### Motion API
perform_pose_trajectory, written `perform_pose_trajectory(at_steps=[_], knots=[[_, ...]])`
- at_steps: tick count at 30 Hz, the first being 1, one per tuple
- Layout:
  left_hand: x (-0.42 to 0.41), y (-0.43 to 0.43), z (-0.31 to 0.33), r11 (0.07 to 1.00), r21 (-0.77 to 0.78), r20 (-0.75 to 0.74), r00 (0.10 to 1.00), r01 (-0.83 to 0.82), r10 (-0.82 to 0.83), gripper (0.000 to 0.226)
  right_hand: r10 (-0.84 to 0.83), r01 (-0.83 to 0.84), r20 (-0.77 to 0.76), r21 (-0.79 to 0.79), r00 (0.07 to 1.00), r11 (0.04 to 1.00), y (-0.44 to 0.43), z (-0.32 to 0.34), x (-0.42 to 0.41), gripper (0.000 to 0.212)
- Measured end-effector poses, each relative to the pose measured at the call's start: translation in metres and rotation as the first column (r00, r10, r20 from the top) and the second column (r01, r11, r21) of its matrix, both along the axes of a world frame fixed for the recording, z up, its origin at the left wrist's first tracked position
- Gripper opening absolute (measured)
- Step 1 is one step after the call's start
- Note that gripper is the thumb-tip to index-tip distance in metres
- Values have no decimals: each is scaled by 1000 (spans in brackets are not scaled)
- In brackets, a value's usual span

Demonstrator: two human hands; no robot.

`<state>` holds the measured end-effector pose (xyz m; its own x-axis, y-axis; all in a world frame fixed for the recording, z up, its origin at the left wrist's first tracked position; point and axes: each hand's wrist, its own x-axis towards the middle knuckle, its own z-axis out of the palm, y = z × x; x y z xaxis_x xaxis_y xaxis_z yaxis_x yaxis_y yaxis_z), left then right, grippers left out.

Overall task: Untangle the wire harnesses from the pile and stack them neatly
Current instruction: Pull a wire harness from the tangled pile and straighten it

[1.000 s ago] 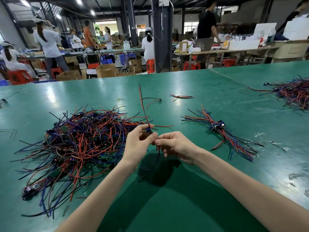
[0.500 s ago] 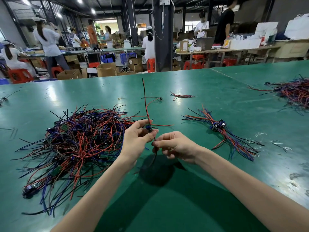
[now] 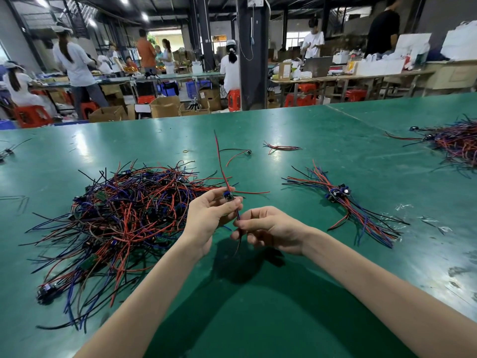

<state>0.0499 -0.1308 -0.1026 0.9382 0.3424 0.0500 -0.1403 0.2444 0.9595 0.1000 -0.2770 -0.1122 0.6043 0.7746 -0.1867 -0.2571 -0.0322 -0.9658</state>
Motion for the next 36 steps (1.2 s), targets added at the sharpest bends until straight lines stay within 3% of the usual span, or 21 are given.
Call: perform_pose_trajectory(at_steps=[15,22,30,36], knots=[[2,3,4,996,-70,41,997,-58,61,26,31,-24,103,-71,994,997,-3,-1,5,22],[3,13,4,987,-99,33,991,-125,129,26,110,-90,152,-136,982,987,-4,-2,2,9],[3,16,6,986,-57,45,986,-156,159,27,99,-86,91,-130,991,988,-3,-3,3,18],[4,19,6,984,-74,58,984,-161,166,26,92,-60,186,-170,978,984,-4,0,-2,10]])
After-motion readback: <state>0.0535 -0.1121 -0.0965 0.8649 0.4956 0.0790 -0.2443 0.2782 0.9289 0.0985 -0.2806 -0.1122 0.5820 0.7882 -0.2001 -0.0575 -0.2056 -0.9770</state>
